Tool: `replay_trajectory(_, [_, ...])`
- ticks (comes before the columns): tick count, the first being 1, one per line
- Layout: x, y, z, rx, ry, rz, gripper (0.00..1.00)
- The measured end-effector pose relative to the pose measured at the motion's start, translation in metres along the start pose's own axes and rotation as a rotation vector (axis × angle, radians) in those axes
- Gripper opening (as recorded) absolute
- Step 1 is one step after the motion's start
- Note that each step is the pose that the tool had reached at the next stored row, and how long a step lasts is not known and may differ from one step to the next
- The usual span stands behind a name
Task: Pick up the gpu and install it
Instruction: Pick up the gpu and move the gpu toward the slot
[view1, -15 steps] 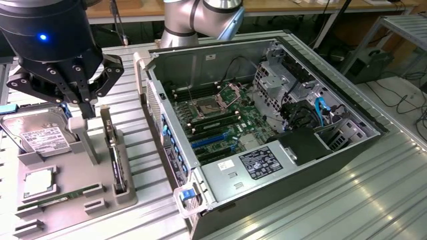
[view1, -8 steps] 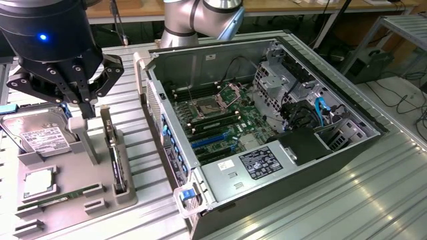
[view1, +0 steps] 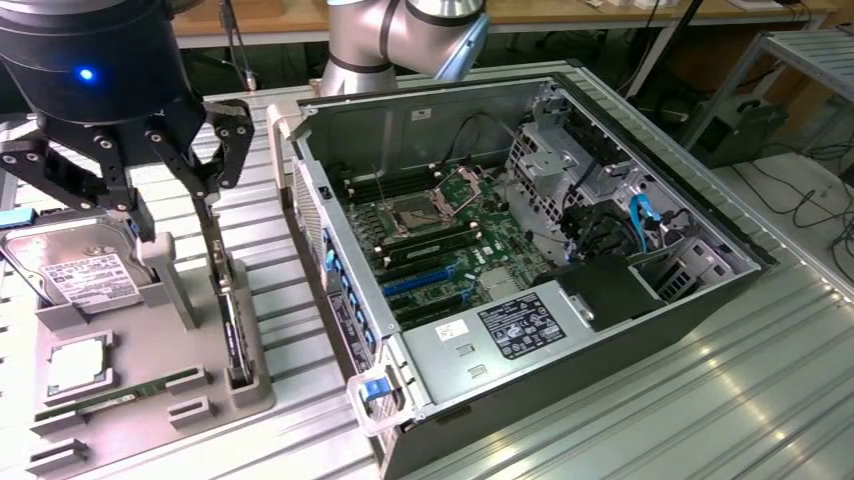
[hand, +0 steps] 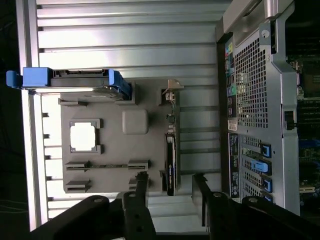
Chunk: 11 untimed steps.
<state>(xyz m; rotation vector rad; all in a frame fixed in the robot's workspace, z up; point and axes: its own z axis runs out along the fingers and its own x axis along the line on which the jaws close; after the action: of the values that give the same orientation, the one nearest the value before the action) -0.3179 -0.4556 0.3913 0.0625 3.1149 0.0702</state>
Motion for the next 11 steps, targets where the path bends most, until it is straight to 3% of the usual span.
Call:
replay_trajectory(1, [0.0, 0.0024, 0.0002, 0.0009, 0.0006, -0.003, 0.6])
replay_trajectory(2, [0.0, 0.0059, 0.0008, 0.0025, 0.0024, -0.009, 0.6])
replay_trajectory(3, [0.0, 0.0082, 0.0021, 0.0049, 0.0039, -0.017, 0.66])
replay_trajectory(8, [0.0, 0.0083, 0.0076, 0.0103, 0.0087, -0.039, 0.66])
replay_trajectory(11, [0.0, 0.0081, 0.0102, 0.0148, 0.0081, -0.04, 0.66])
